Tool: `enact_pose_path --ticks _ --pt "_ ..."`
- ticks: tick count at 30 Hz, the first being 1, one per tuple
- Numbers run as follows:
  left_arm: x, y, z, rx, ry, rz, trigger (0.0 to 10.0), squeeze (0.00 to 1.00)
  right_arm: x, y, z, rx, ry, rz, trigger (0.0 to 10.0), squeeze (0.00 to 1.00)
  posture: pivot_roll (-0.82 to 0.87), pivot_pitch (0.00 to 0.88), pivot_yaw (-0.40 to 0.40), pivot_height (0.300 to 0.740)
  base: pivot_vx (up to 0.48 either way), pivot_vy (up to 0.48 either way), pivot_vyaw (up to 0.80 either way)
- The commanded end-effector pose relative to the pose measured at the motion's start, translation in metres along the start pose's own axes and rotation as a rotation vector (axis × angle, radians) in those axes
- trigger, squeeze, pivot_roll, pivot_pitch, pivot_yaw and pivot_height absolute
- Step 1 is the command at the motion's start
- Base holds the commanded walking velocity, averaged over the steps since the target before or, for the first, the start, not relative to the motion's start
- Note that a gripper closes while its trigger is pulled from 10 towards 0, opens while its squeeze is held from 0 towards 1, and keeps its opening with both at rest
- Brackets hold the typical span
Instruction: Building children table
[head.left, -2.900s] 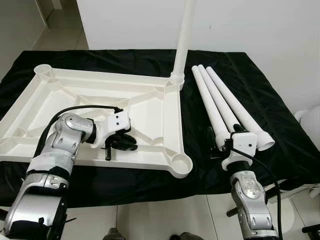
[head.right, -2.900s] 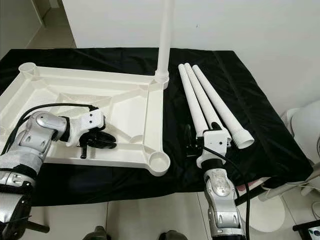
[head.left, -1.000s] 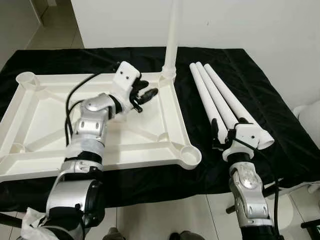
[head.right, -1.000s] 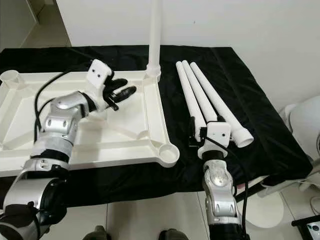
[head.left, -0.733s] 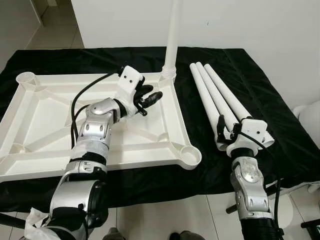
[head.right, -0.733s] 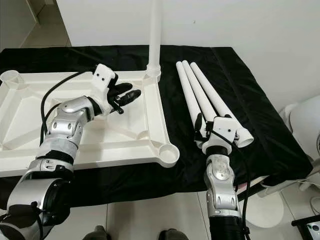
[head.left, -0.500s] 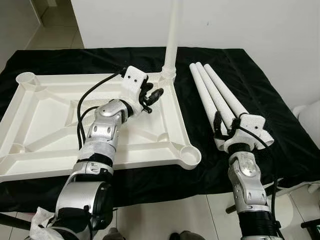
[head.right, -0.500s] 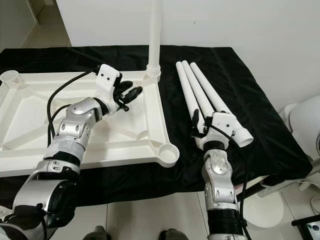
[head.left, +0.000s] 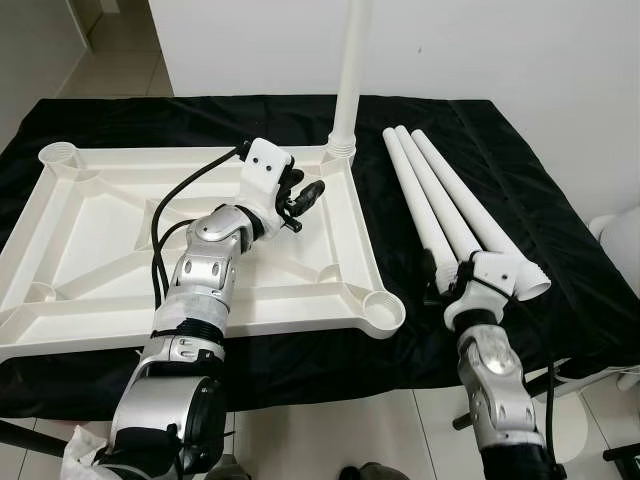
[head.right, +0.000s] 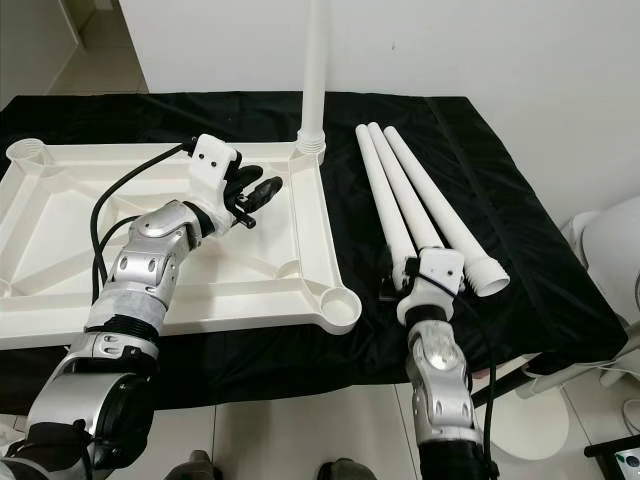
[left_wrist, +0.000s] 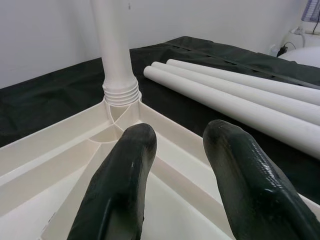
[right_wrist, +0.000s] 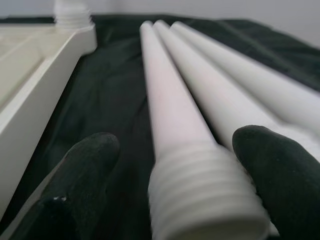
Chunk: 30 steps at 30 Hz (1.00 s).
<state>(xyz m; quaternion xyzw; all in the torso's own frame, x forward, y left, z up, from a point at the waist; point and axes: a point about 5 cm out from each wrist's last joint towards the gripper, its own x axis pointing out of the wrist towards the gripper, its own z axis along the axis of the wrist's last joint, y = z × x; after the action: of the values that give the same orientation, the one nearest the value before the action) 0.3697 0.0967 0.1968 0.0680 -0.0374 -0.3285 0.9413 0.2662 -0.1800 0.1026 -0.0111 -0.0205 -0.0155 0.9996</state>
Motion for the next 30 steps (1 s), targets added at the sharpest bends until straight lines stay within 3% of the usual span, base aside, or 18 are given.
enact_pose_path --ticks 1,8,22,30 --pt "0.000 0.001 -0.001 -0.009 0.004 0.073 10.0 0.00 -0.004 -0.001 -0.008 0.008 0.040 0.021 10.0 0.00 0.02 0.003 -0.037 0.740 0.000 0.000 0.00" --pt "0.003 -0.001 0.000 -0.003 0.002 0.064 10.0 0.00 -0.003 -0.003 -0.015 0.018 0.071 0.031 10.0 0.00 0.01 0.000 -0.033 0.740 0.000 0.000 0.00" --pt "0.004 0.005 0.007 0.027 -0.008 0.084 10.0 0.00 0.026 -0.002 -0.010 -0.012 0.072 0.064 10.0 0.00 0.03 0.000 -0.036 0.740 0.000 0.000 0.00" --pt "0.003 0.008 0.008 0.034 -0.012 0.093 10.0 0.00 0.025 0.004 -0.019 -0.010 0.123 0.103 10.0 0.00 0.03 0.000 -0.040 0.740 0.000 0.000 0.00"
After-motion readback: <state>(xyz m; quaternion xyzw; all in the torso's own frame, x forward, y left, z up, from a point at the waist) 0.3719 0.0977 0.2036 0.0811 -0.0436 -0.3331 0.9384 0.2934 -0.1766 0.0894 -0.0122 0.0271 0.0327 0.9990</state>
